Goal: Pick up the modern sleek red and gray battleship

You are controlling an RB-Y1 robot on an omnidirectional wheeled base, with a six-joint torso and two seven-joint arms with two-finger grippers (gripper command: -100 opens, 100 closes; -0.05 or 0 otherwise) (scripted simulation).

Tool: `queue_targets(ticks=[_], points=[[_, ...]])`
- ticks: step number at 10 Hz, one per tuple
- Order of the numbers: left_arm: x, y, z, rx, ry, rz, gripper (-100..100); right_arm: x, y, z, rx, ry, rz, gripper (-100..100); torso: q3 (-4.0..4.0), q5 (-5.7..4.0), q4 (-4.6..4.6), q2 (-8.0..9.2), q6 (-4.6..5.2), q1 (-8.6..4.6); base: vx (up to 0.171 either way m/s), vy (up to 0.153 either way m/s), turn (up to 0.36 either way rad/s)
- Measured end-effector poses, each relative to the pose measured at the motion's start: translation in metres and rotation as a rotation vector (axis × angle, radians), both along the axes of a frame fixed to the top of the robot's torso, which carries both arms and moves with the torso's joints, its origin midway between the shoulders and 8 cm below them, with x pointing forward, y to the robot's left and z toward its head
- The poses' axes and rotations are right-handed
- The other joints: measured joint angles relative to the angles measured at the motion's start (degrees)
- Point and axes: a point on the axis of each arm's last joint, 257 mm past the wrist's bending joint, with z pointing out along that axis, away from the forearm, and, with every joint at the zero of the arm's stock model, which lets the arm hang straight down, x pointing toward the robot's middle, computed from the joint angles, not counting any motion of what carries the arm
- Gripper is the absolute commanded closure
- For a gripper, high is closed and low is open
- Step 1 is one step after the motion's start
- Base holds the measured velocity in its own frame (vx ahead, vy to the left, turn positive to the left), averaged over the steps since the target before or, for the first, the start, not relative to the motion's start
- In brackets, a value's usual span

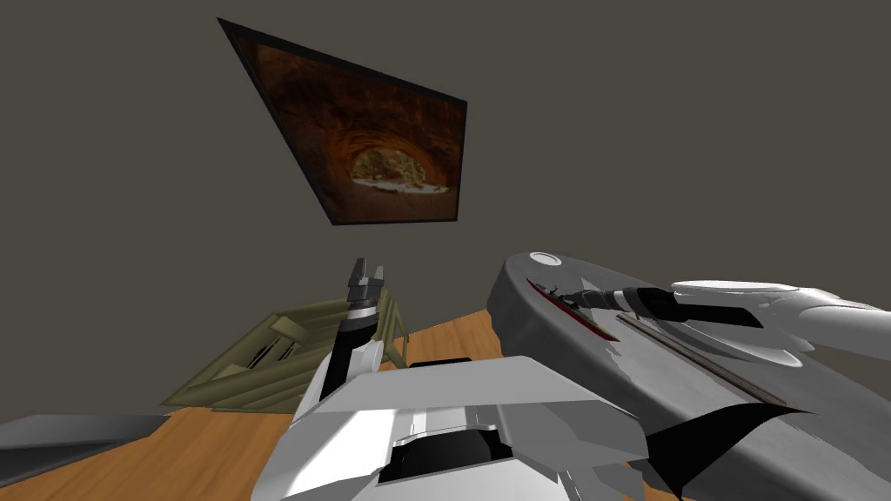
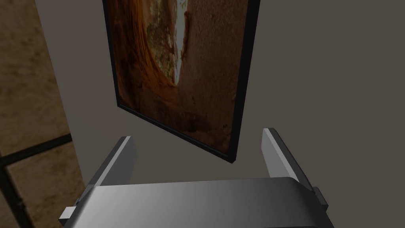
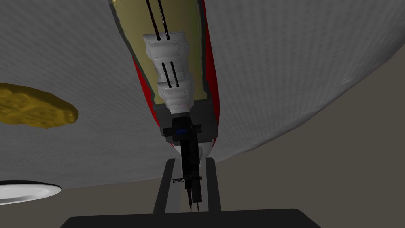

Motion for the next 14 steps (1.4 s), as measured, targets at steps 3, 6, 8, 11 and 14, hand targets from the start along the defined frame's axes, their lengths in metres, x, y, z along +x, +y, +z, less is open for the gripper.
queue_targets(ticks=[3,6,8,11,14], points=[[0.000,0.000,0.000,0.000,0.000,0.000,0,0.013,0.022,-0.003,0.054,-0.006,0.019,100,0.02,-0.34,-0.13,0.17,0.14,-0.12,-0.010,-0.016,-0.036],[0.000,0.000,0.000,0.000,0.000,0.000,0,0.025,0.045,-0.008,0.088,-0.004,0.044,100,-0.01,-0.78,-0.33,0.32,0.30,-0.25,-0.010,-0.030,-0.112],[0.000,0.000,0.000,0.000,0.000,0.000,0,0.028,0.049,-0.008,0.091,0.009,0.056,100,-0.04,-0.77,-0.35,0.27,0.29,-0.19,-0.002,0.002,0.016],[0.000,0.000,0.000,0.000,0.000,0.000,0,0.033,0.069,-0.012,0.114,0.015,0.083,100,-0.03,-1.11,-0.50,0.44,0.49,-0.49,-0.006,-0.030,-0.117],[0.000,0.000,0.000,0.000,0.000,0.000,0,0.042,0.072,-0.011,0.109,0.022,0.094,100,-0.07,-1.13,-0.52,0.38,0.47,-0.43,-0.003,-0.001,0.005]])
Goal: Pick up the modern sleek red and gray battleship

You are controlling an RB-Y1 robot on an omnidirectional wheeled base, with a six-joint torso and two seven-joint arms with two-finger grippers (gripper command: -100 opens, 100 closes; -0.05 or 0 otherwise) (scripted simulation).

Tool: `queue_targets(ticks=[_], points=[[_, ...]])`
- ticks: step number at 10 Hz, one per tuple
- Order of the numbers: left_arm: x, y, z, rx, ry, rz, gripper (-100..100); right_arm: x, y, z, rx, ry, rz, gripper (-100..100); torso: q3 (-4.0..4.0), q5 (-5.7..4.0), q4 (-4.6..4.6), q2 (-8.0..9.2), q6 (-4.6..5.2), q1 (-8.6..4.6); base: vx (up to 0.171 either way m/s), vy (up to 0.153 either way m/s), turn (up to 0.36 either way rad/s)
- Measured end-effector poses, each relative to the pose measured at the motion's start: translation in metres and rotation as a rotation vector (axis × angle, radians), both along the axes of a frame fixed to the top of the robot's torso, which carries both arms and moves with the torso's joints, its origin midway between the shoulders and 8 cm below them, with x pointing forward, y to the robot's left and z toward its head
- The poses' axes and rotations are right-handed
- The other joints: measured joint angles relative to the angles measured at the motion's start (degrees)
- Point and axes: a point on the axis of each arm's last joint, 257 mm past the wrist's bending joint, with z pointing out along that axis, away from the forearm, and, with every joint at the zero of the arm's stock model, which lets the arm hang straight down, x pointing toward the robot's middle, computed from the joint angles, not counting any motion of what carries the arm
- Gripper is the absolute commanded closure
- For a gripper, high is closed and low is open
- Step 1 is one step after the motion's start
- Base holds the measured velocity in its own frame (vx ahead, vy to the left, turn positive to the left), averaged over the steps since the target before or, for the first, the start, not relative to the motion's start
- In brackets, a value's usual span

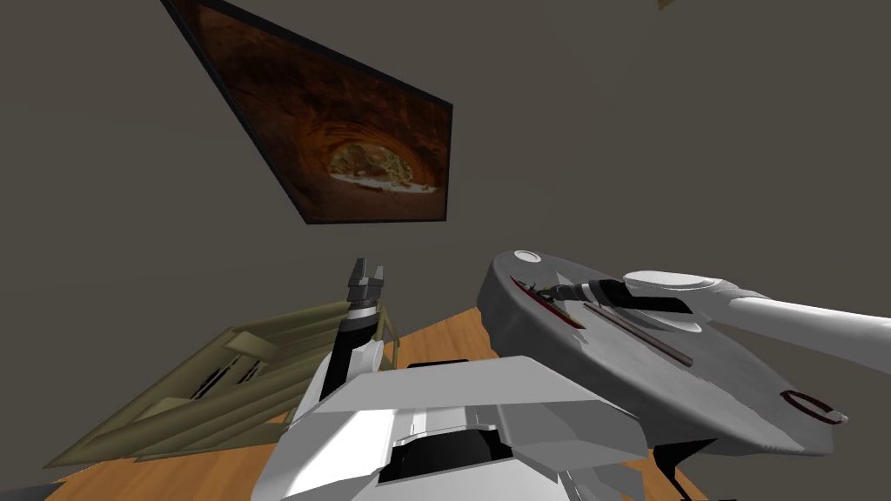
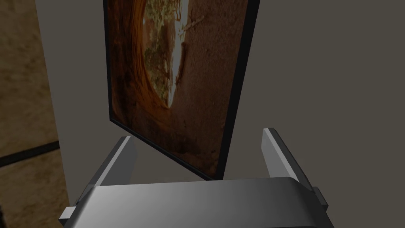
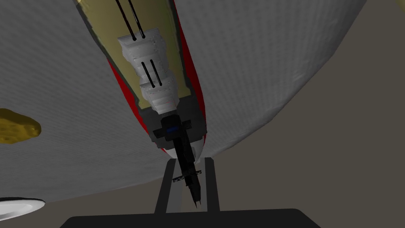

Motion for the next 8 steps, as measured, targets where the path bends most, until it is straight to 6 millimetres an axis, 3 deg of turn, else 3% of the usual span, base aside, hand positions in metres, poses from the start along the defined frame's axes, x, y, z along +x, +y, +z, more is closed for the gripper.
queue_targets(ticks=[1,4,6,8], points=[[0.000,0.000,0.000,0.000,0.000,0.000,0,-0.002,-0.002,-0.002,-0.020,0.008,0.013,100,-0.01,-0.02,-0.02,0.00,0.03,-0.02,-0.008,-0.038,-0.207],[0.000,0.000,0.000,0.000,0.000,0.000,0,0.013,0.022,-0.001,0.009,0.002,0.040,100,0.00,-0.20,-0.09,0.09,0.06,-0.21,-0.006,-0.020,-0.038],[0.000,0.000,0.000,0.000,0.000,0.000,0,0.013,0.020,-0.002,-0.017,0.014,0.051,100,-0.03,-0.20,-0.13,0.07,0.11,-0.17,0.001,-0.016,-0.123],[0.000,0.000,0.000,0.000,0.000,0.000,0,0.023,0.039,-0.005,0.013,0.013,0.073,100,-0.01,-0.32,-0.18,0.16,0.16,-0.34,-0.011,-0.028,-0.053]])
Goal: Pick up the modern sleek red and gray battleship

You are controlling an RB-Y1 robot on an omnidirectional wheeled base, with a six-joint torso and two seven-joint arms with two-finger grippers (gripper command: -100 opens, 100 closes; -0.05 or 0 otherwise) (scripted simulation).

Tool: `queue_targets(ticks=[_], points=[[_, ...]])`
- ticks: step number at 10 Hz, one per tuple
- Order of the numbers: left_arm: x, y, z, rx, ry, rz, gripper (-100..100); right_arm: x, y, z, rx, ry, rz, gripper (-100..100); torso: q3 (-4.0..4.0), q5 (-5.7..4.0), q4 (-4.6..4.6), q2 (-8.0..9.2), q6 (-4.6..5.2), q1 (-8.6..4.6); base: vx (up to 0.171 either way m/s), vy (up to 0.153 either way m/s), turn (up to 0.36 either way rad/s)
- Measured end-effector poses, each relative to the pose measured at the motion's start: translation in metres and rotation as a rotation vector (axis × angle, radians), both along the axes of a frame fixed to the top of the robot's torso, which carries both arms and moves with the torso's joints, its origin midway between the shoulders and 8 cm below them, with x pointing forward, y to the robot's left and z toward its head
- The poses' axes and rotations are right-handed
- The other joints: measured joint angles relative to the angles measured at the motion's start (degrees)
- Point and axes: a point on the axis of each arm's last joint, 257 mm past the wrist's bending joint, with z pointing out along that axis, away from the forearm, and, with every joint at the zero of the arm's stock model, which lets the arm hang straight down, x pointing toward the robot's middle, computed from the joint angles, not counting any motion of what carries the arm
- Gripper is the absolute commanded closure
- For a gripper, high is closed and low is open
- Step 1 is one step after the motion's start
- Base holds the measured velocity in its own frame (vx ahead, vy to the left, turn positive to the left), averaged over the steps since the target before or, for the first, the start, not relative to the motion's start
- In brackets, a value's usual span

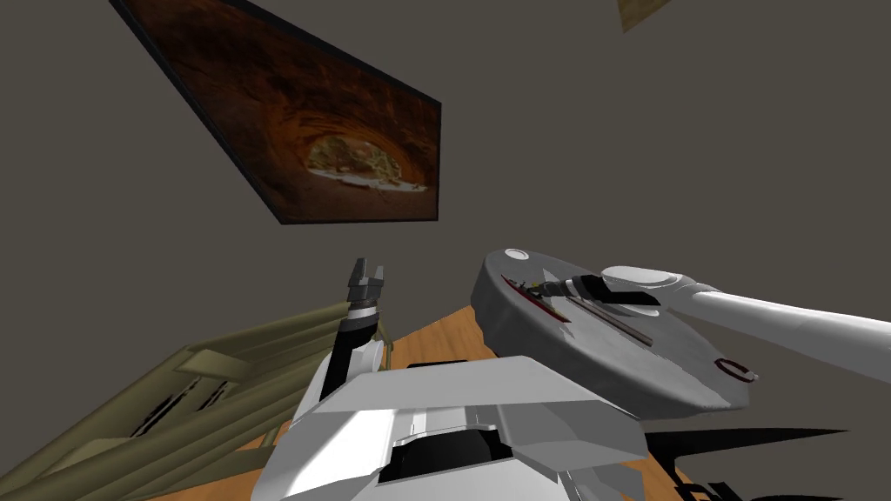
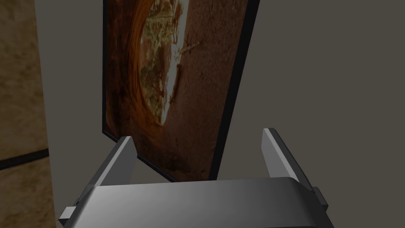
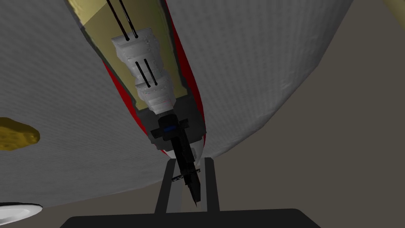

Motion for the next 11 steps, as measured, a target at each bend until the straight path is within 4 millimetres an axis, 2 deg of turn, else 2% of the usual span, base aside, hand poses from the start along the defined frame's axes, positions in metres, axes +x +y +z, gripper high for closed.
queue_targets(ticks=[2,3,5,7,8,10,11], points=[[0.000,0.000,0.000,0.000,0.000,0.000,0,0.009,0.004,0.006,-0.013,-0.005,0.008,100,-0.01,0.04,0.00,-0.03,-0.02,0.11,-0.003,-0.004,0.013],[0.000,0.000,0.000,0.000,0.000,0.000,0,0.009,0.003,0.004,-0.032,0.001,0.014,100,-0.01,0.03,0.00,-0.03,0.01,0.12,-0.003,-0.031,-0.279],[0.000,0.000,0.000,0.000,0.000,0.000,0,0.019,0.025,0.002,-0.009,-0.002,0.039,100,0.02,-0.01,0.00,0.04,0.01,-0.01,-0.007,-0.028,-0.032],[0.000,0.000,0.000,0.000,0.000,0.000,0,0.028,0.026,0.008,-0.029,-0.008,0.042,100,0.00,0.03,0.00,0.00,0.02,0.09,-0.001,-0.004,0.014],[0.000,0.000,0.000,0.000,0.000,0.000,0,0.028,0.023,0.007,-0.050,-0.004,0.048,100,0.00,0.02,-0.01,0.01,0.05,0.10,-0.009,-0.033,-0.231],[0.000,0.000,0.000,0.000,0.000,0.000,0,0.044,0.046,0.012,-0.039,-0.015,0.078,100,0.05,0.03,0.03,0.06,0.02,0.03,-0.005,-0.028,-0.054],[0.000,0.000,0.000,0.000,0.000,0.000,0,0.049,0.046,0.014,-0.053,-0.020,0.077,100,0.03,0.03,0.02,0.04,0.01,0.06,0.002,-0.006,0.018]])
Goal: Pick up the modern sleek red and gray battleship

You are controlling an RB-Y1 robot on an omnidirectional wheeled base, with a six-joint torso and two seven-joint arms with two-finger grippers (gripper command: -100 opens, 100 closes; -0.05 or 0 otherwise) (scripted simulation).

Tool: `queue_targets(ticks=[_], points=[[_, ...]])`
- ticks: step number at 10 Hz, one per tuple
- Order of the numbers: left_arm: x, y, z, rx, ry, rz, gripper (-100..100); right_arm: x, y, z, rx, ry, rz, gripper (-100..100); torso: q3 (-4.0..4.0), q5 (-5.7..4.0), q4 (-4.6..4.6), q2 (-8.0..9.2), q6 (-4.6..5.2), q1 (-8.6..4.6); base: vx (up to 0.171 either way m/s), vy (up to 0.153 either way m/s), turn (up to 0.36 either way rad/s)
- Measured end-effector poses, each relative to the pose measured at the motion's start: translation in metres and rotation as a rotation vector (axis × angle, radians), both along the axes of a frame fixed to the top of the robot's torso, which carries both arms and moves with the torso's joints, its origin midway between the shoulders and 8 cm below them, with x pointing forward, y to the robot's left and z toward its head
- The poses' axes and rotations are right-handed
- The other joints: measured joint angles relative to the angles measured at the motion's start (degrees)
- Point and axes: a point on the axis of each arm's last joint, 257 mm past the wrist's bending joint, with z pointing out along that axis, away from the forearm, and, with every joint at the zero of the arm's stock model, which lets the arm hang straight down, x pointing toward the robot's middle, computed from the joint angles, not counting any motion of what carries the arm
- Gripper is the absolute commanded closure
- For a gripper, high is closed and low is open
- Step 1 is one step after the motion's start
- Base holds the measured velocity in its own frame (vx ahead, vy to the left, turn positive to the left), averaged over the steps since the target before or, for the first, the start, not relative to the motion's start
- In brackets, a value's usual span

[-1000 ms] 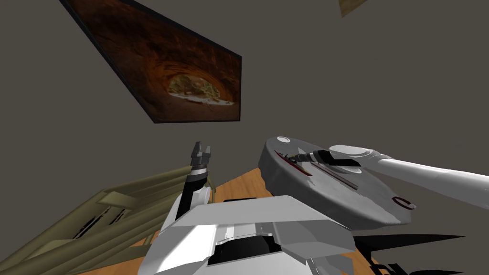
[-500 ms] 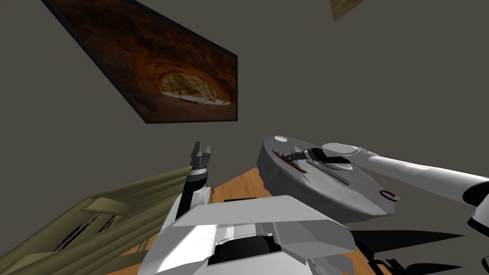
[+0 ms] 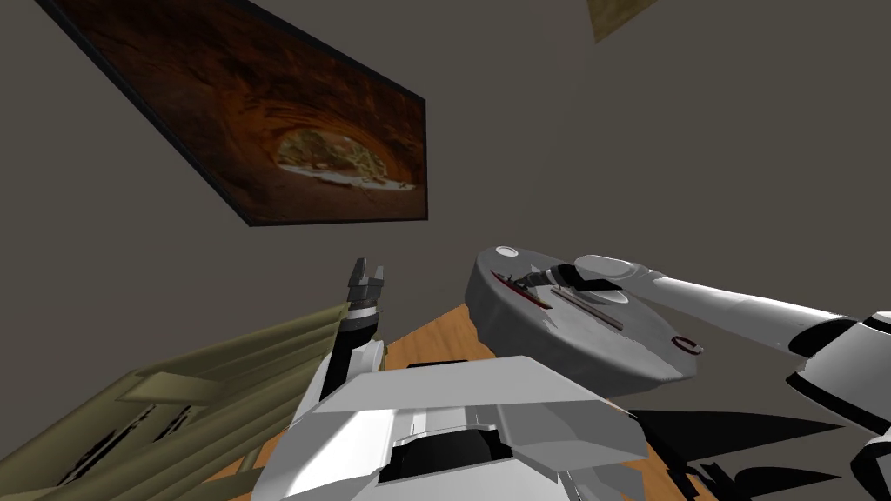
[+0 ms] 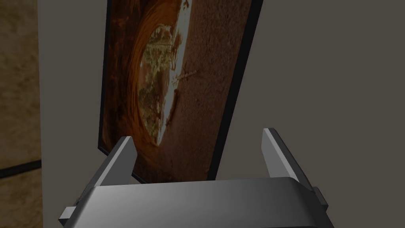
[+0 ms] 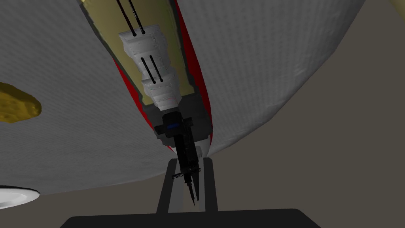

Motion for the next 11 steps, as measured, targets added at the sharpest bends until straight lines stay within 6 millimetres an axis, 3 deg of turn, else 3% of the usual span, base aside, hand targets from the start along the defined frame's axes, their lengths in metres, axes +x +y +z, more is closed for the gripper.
queue_targets(ticks=[1,3,5,7,10,11], points=[[0.000,0.000,0.000,0.000,0.000,0.000,0,0.001,-0.003,0.000,-0.021,0.001,0.002,100,0.00,0.01,0.00,0.00,0.02,0.03,0.004,-0.039,-0.227],[0.000,0.000,0.000,0.000,0.000,0.000,0,0.019,0.019,0.004,-0.017,-0.015,0.030,100,0.02,0.02,0.03,0.01,0.00,-0.04,-0.005,-0.028,-0.056],[0.000,0.000,0.000,0.000,0.000,0.000,0,0.023,0.016,0.010,-0.054,-0.021,0.027,100,0.03,0.03,0.02,0.05,0.03,0.07,-0.006,-0.016,-0.106],[0.000,0.000,0.000,0.000,0.000,0.000,0,0.034,0.038,0.015,-0.050,-0.036,0.055,100,0.08,0.04,0.06,0.10,0.03,0.01,-0.004,-0.026,-0.060],[0.000,0.000,0.000,0.000,0.000,0.000,0,0.047,0.034,0.026,-0.092,-0.055,0.046,100,0.05,0.07,0.05,0.05,0.03,0.13,0.001,-0.003,0.011],[0.000,0.000,0.000,0.000,0.000,0.000,0,0.047,0.034,0.025,-0.094,-0.055,0.045,0,0.07,0.08,0.06,0.07,0.03,0.14,0.000,0.000,0.000]])
